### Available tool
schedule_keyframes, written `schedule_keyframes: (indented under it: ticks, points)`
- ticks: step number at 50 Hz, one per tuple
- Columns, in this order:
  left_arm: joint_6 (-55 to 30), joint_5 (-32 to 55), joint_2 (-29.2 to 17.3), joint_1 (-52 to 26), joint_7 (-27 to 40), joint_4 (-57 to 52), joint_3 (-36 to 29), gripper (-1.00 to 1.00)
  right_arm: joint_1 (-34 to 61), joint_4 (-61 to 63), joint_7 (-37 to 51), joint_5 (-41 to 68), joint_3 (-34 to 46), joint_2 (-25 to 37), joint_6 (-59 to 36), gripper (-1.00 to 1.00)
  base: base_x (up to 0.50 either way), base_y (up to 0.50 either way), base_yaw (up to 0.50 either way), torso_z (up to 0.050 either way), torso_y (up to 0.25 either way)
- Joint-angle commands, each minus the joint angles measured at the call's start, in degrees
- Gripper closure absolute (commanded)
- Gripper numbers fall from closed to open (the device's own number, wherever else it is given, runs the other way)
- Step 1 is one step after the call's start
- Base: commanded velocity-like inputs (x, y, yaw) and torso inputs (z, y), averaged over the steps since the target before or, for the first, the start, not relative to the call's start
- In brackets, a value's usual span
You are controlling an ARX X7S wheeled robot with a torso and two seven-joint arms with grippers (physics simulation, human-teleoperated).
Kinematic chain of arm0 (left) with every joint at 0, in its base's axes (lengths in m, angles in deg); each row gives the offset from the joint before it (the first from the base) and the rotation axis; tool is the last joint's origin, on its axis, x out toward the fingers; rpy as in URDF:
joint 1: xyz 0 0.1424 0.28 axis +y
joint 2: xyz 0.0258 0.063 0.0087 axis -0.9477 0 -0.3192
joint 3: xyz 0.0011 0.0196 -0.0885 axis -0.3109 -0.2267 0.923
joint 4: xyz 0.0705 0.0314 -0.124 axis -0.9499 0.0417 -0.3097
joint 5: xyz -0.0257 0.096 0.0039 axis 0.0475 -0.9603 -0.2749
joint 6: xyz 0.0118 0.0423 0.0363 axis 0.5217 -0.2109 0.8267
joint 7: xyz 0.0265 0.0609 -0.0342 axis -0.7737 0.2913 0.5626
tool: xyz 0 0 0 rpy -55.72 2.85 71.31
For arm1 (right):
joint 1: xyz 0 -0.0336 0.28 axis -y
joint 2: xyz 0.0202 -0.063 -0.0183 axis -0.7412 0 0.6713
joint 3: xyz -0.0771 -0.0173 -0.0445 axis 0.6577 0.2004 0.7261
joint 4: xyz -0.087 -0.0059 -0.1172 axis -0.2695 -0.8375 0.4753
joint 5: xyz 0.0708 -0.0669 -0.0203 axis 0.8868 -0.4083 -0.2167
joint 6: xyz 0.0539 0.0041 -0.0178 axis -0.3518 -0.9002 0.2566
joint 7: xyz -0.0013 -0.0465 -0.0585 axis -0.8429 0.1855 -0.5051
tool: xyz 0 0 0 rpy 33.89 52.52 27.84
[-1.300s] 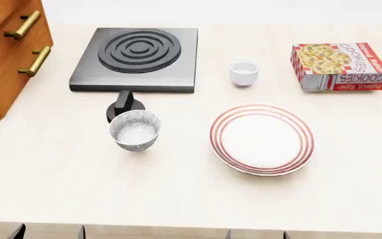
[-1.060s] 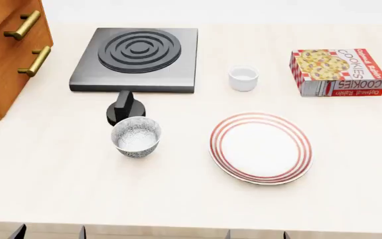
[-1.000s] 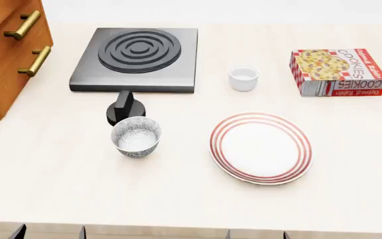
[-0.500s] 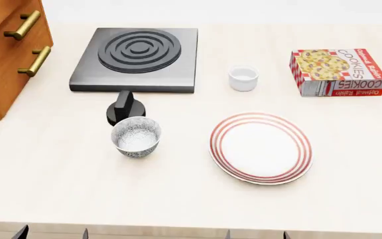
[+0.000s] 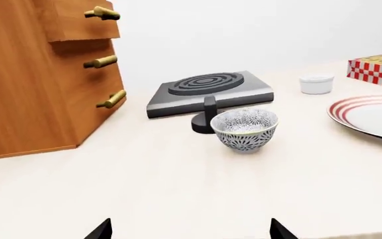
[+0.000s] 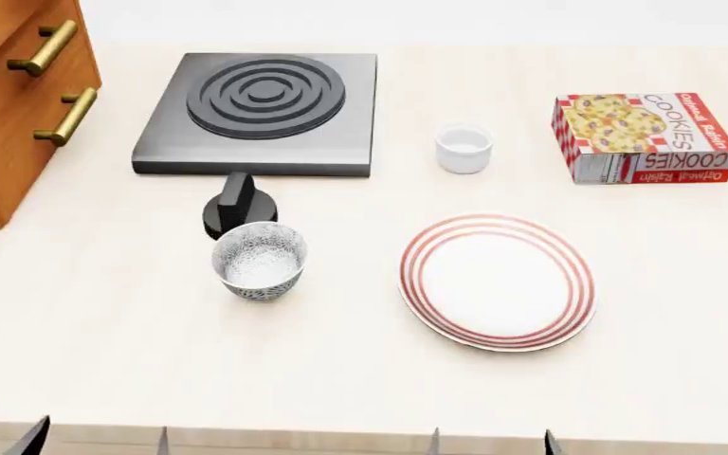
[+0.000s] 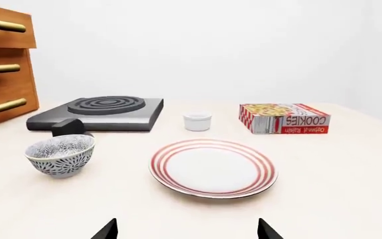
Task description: Pick the akita bowl on the wooden cabinet and place it on the plate.
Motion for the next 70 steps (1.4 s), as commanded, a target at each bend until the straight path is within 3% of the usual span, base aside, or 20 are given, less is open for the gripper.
schedule_keyframes:
  ticks: [1,9,29,58,60,70]
  points:
    - [-5.4,-4.9,-1.4,0.5,2.1,-10.3,-2.4,-1.0,-2.7,12.2,2.0,-1.5,1.1,1.7,-2.5,-1.0,0.0,0.0,0.0,0.0,0.0]
    - [-9.1,-4.2,-1.6,-1.8,2.0,-16.3,-1.6,-1.0,-3.5,24.8,2.5,-3.6,2.9,3.3,-8.8,-1.0,0.0,0.0,0.0,0.0,0.0]
    - [-18.6,-1.1,-3.2,-3.0,2.6,-33.6,3.7,-1.0,-2.0,38.5,3.1,-4.3,4.1,5.0,-16.0,-1.0,0.0,0.0,0.0,0.0,0.0]
    - [-18.1,0.1,-4.5,-2.1,3.4,-36.1,3.4,-1.0,-1.1,37.1,4.4,-3.9,5.5,5.7,-15.1,-1.0,0.0,0.0,0.0,0.0,0.0]
    - [-14.0,-0.5,-5.2,-0.9,3.6,-36.2,3.2,-1.0,-1.2,37.2,4.5,-4.0,5.6,5.8,-15.0,-1.0,0.0,0.0,0.0,0.021,0.013]
    - [-16.1,1.4,-5.6,-1.1,2.8,-36.7,3.1,-1.0,-1.0,36.9,4.6,-2.9,5.8,6.0,-15.8,-1.0,0.0,0.0,0.0,0.05,0.032]
